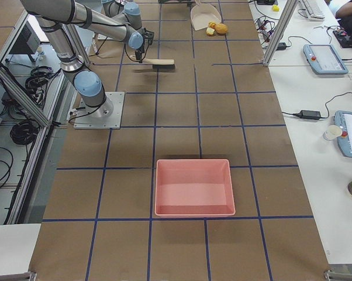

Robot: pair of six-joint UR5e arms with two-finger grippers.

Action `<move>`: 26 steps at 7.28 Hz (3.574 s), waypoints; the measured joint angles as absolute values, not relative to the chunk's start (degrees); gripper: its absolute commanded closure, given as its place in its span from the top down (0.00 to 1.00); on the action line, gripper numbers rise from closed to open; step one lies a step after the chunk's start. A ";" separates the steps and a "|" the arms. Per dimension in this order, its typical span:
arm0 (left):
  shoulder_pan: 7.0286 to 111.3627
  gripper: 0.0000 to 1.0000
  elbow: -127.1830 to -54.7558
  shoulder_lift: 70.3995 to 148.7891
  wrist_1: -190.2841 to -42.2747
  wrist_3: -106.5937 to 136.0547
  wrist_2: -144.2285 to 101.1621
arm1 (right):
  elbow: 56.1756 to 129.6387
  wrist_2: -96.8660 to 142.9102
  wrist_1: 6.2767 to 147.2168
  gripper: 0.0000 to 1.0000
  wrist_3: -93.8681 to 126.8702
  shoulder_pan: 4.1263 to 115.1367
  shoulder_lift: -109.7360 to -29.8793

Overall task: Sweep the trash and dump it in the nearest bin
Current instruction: 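Close the right gripper on the white brush handle and lift it, then carry the brush with the right gripper to the trash pile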

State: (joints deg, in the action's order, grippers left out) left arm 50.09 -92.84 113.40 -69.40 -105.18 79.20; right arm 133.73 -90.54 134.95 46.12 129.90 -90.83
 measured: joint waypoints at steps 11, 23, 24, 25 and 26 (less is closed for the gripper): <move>50.73 0.07 -93.54 114.16 -69.52 -102.23 81.35 | 136.64 -91.31 140.64 0.24 44.02 129.11 -91.04; 51.95 0.06 -93.92 115.21 -67.97 -98.10 87.24 | 116.36 -89.51 131.84 0.06 32.18 119.22 -82.37; 51.99 0.06 -93.89 115.23 -67.90 -97.63 87.65 | 109.89 -89.27 131.44 0.06 31.54 118.93 -76.79; 52.05 0.06 -93.87 115.21 -67.87 -97.26 87.81 | 102.93 -89.11 130.88 0.06 31.22 118.86 -71.24; 52.12 0.06 -93.87 115.17 -67.86 -96.92 87.86 | 96.30 -88.89 129.52 0.06 31.12 118.90 -66.38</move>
State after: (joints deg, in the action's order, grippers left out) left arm 52.12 -93.87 115.17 -67.86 -96.92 87.86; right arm 96.30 -88.89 129.52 31.12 118.90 -66.38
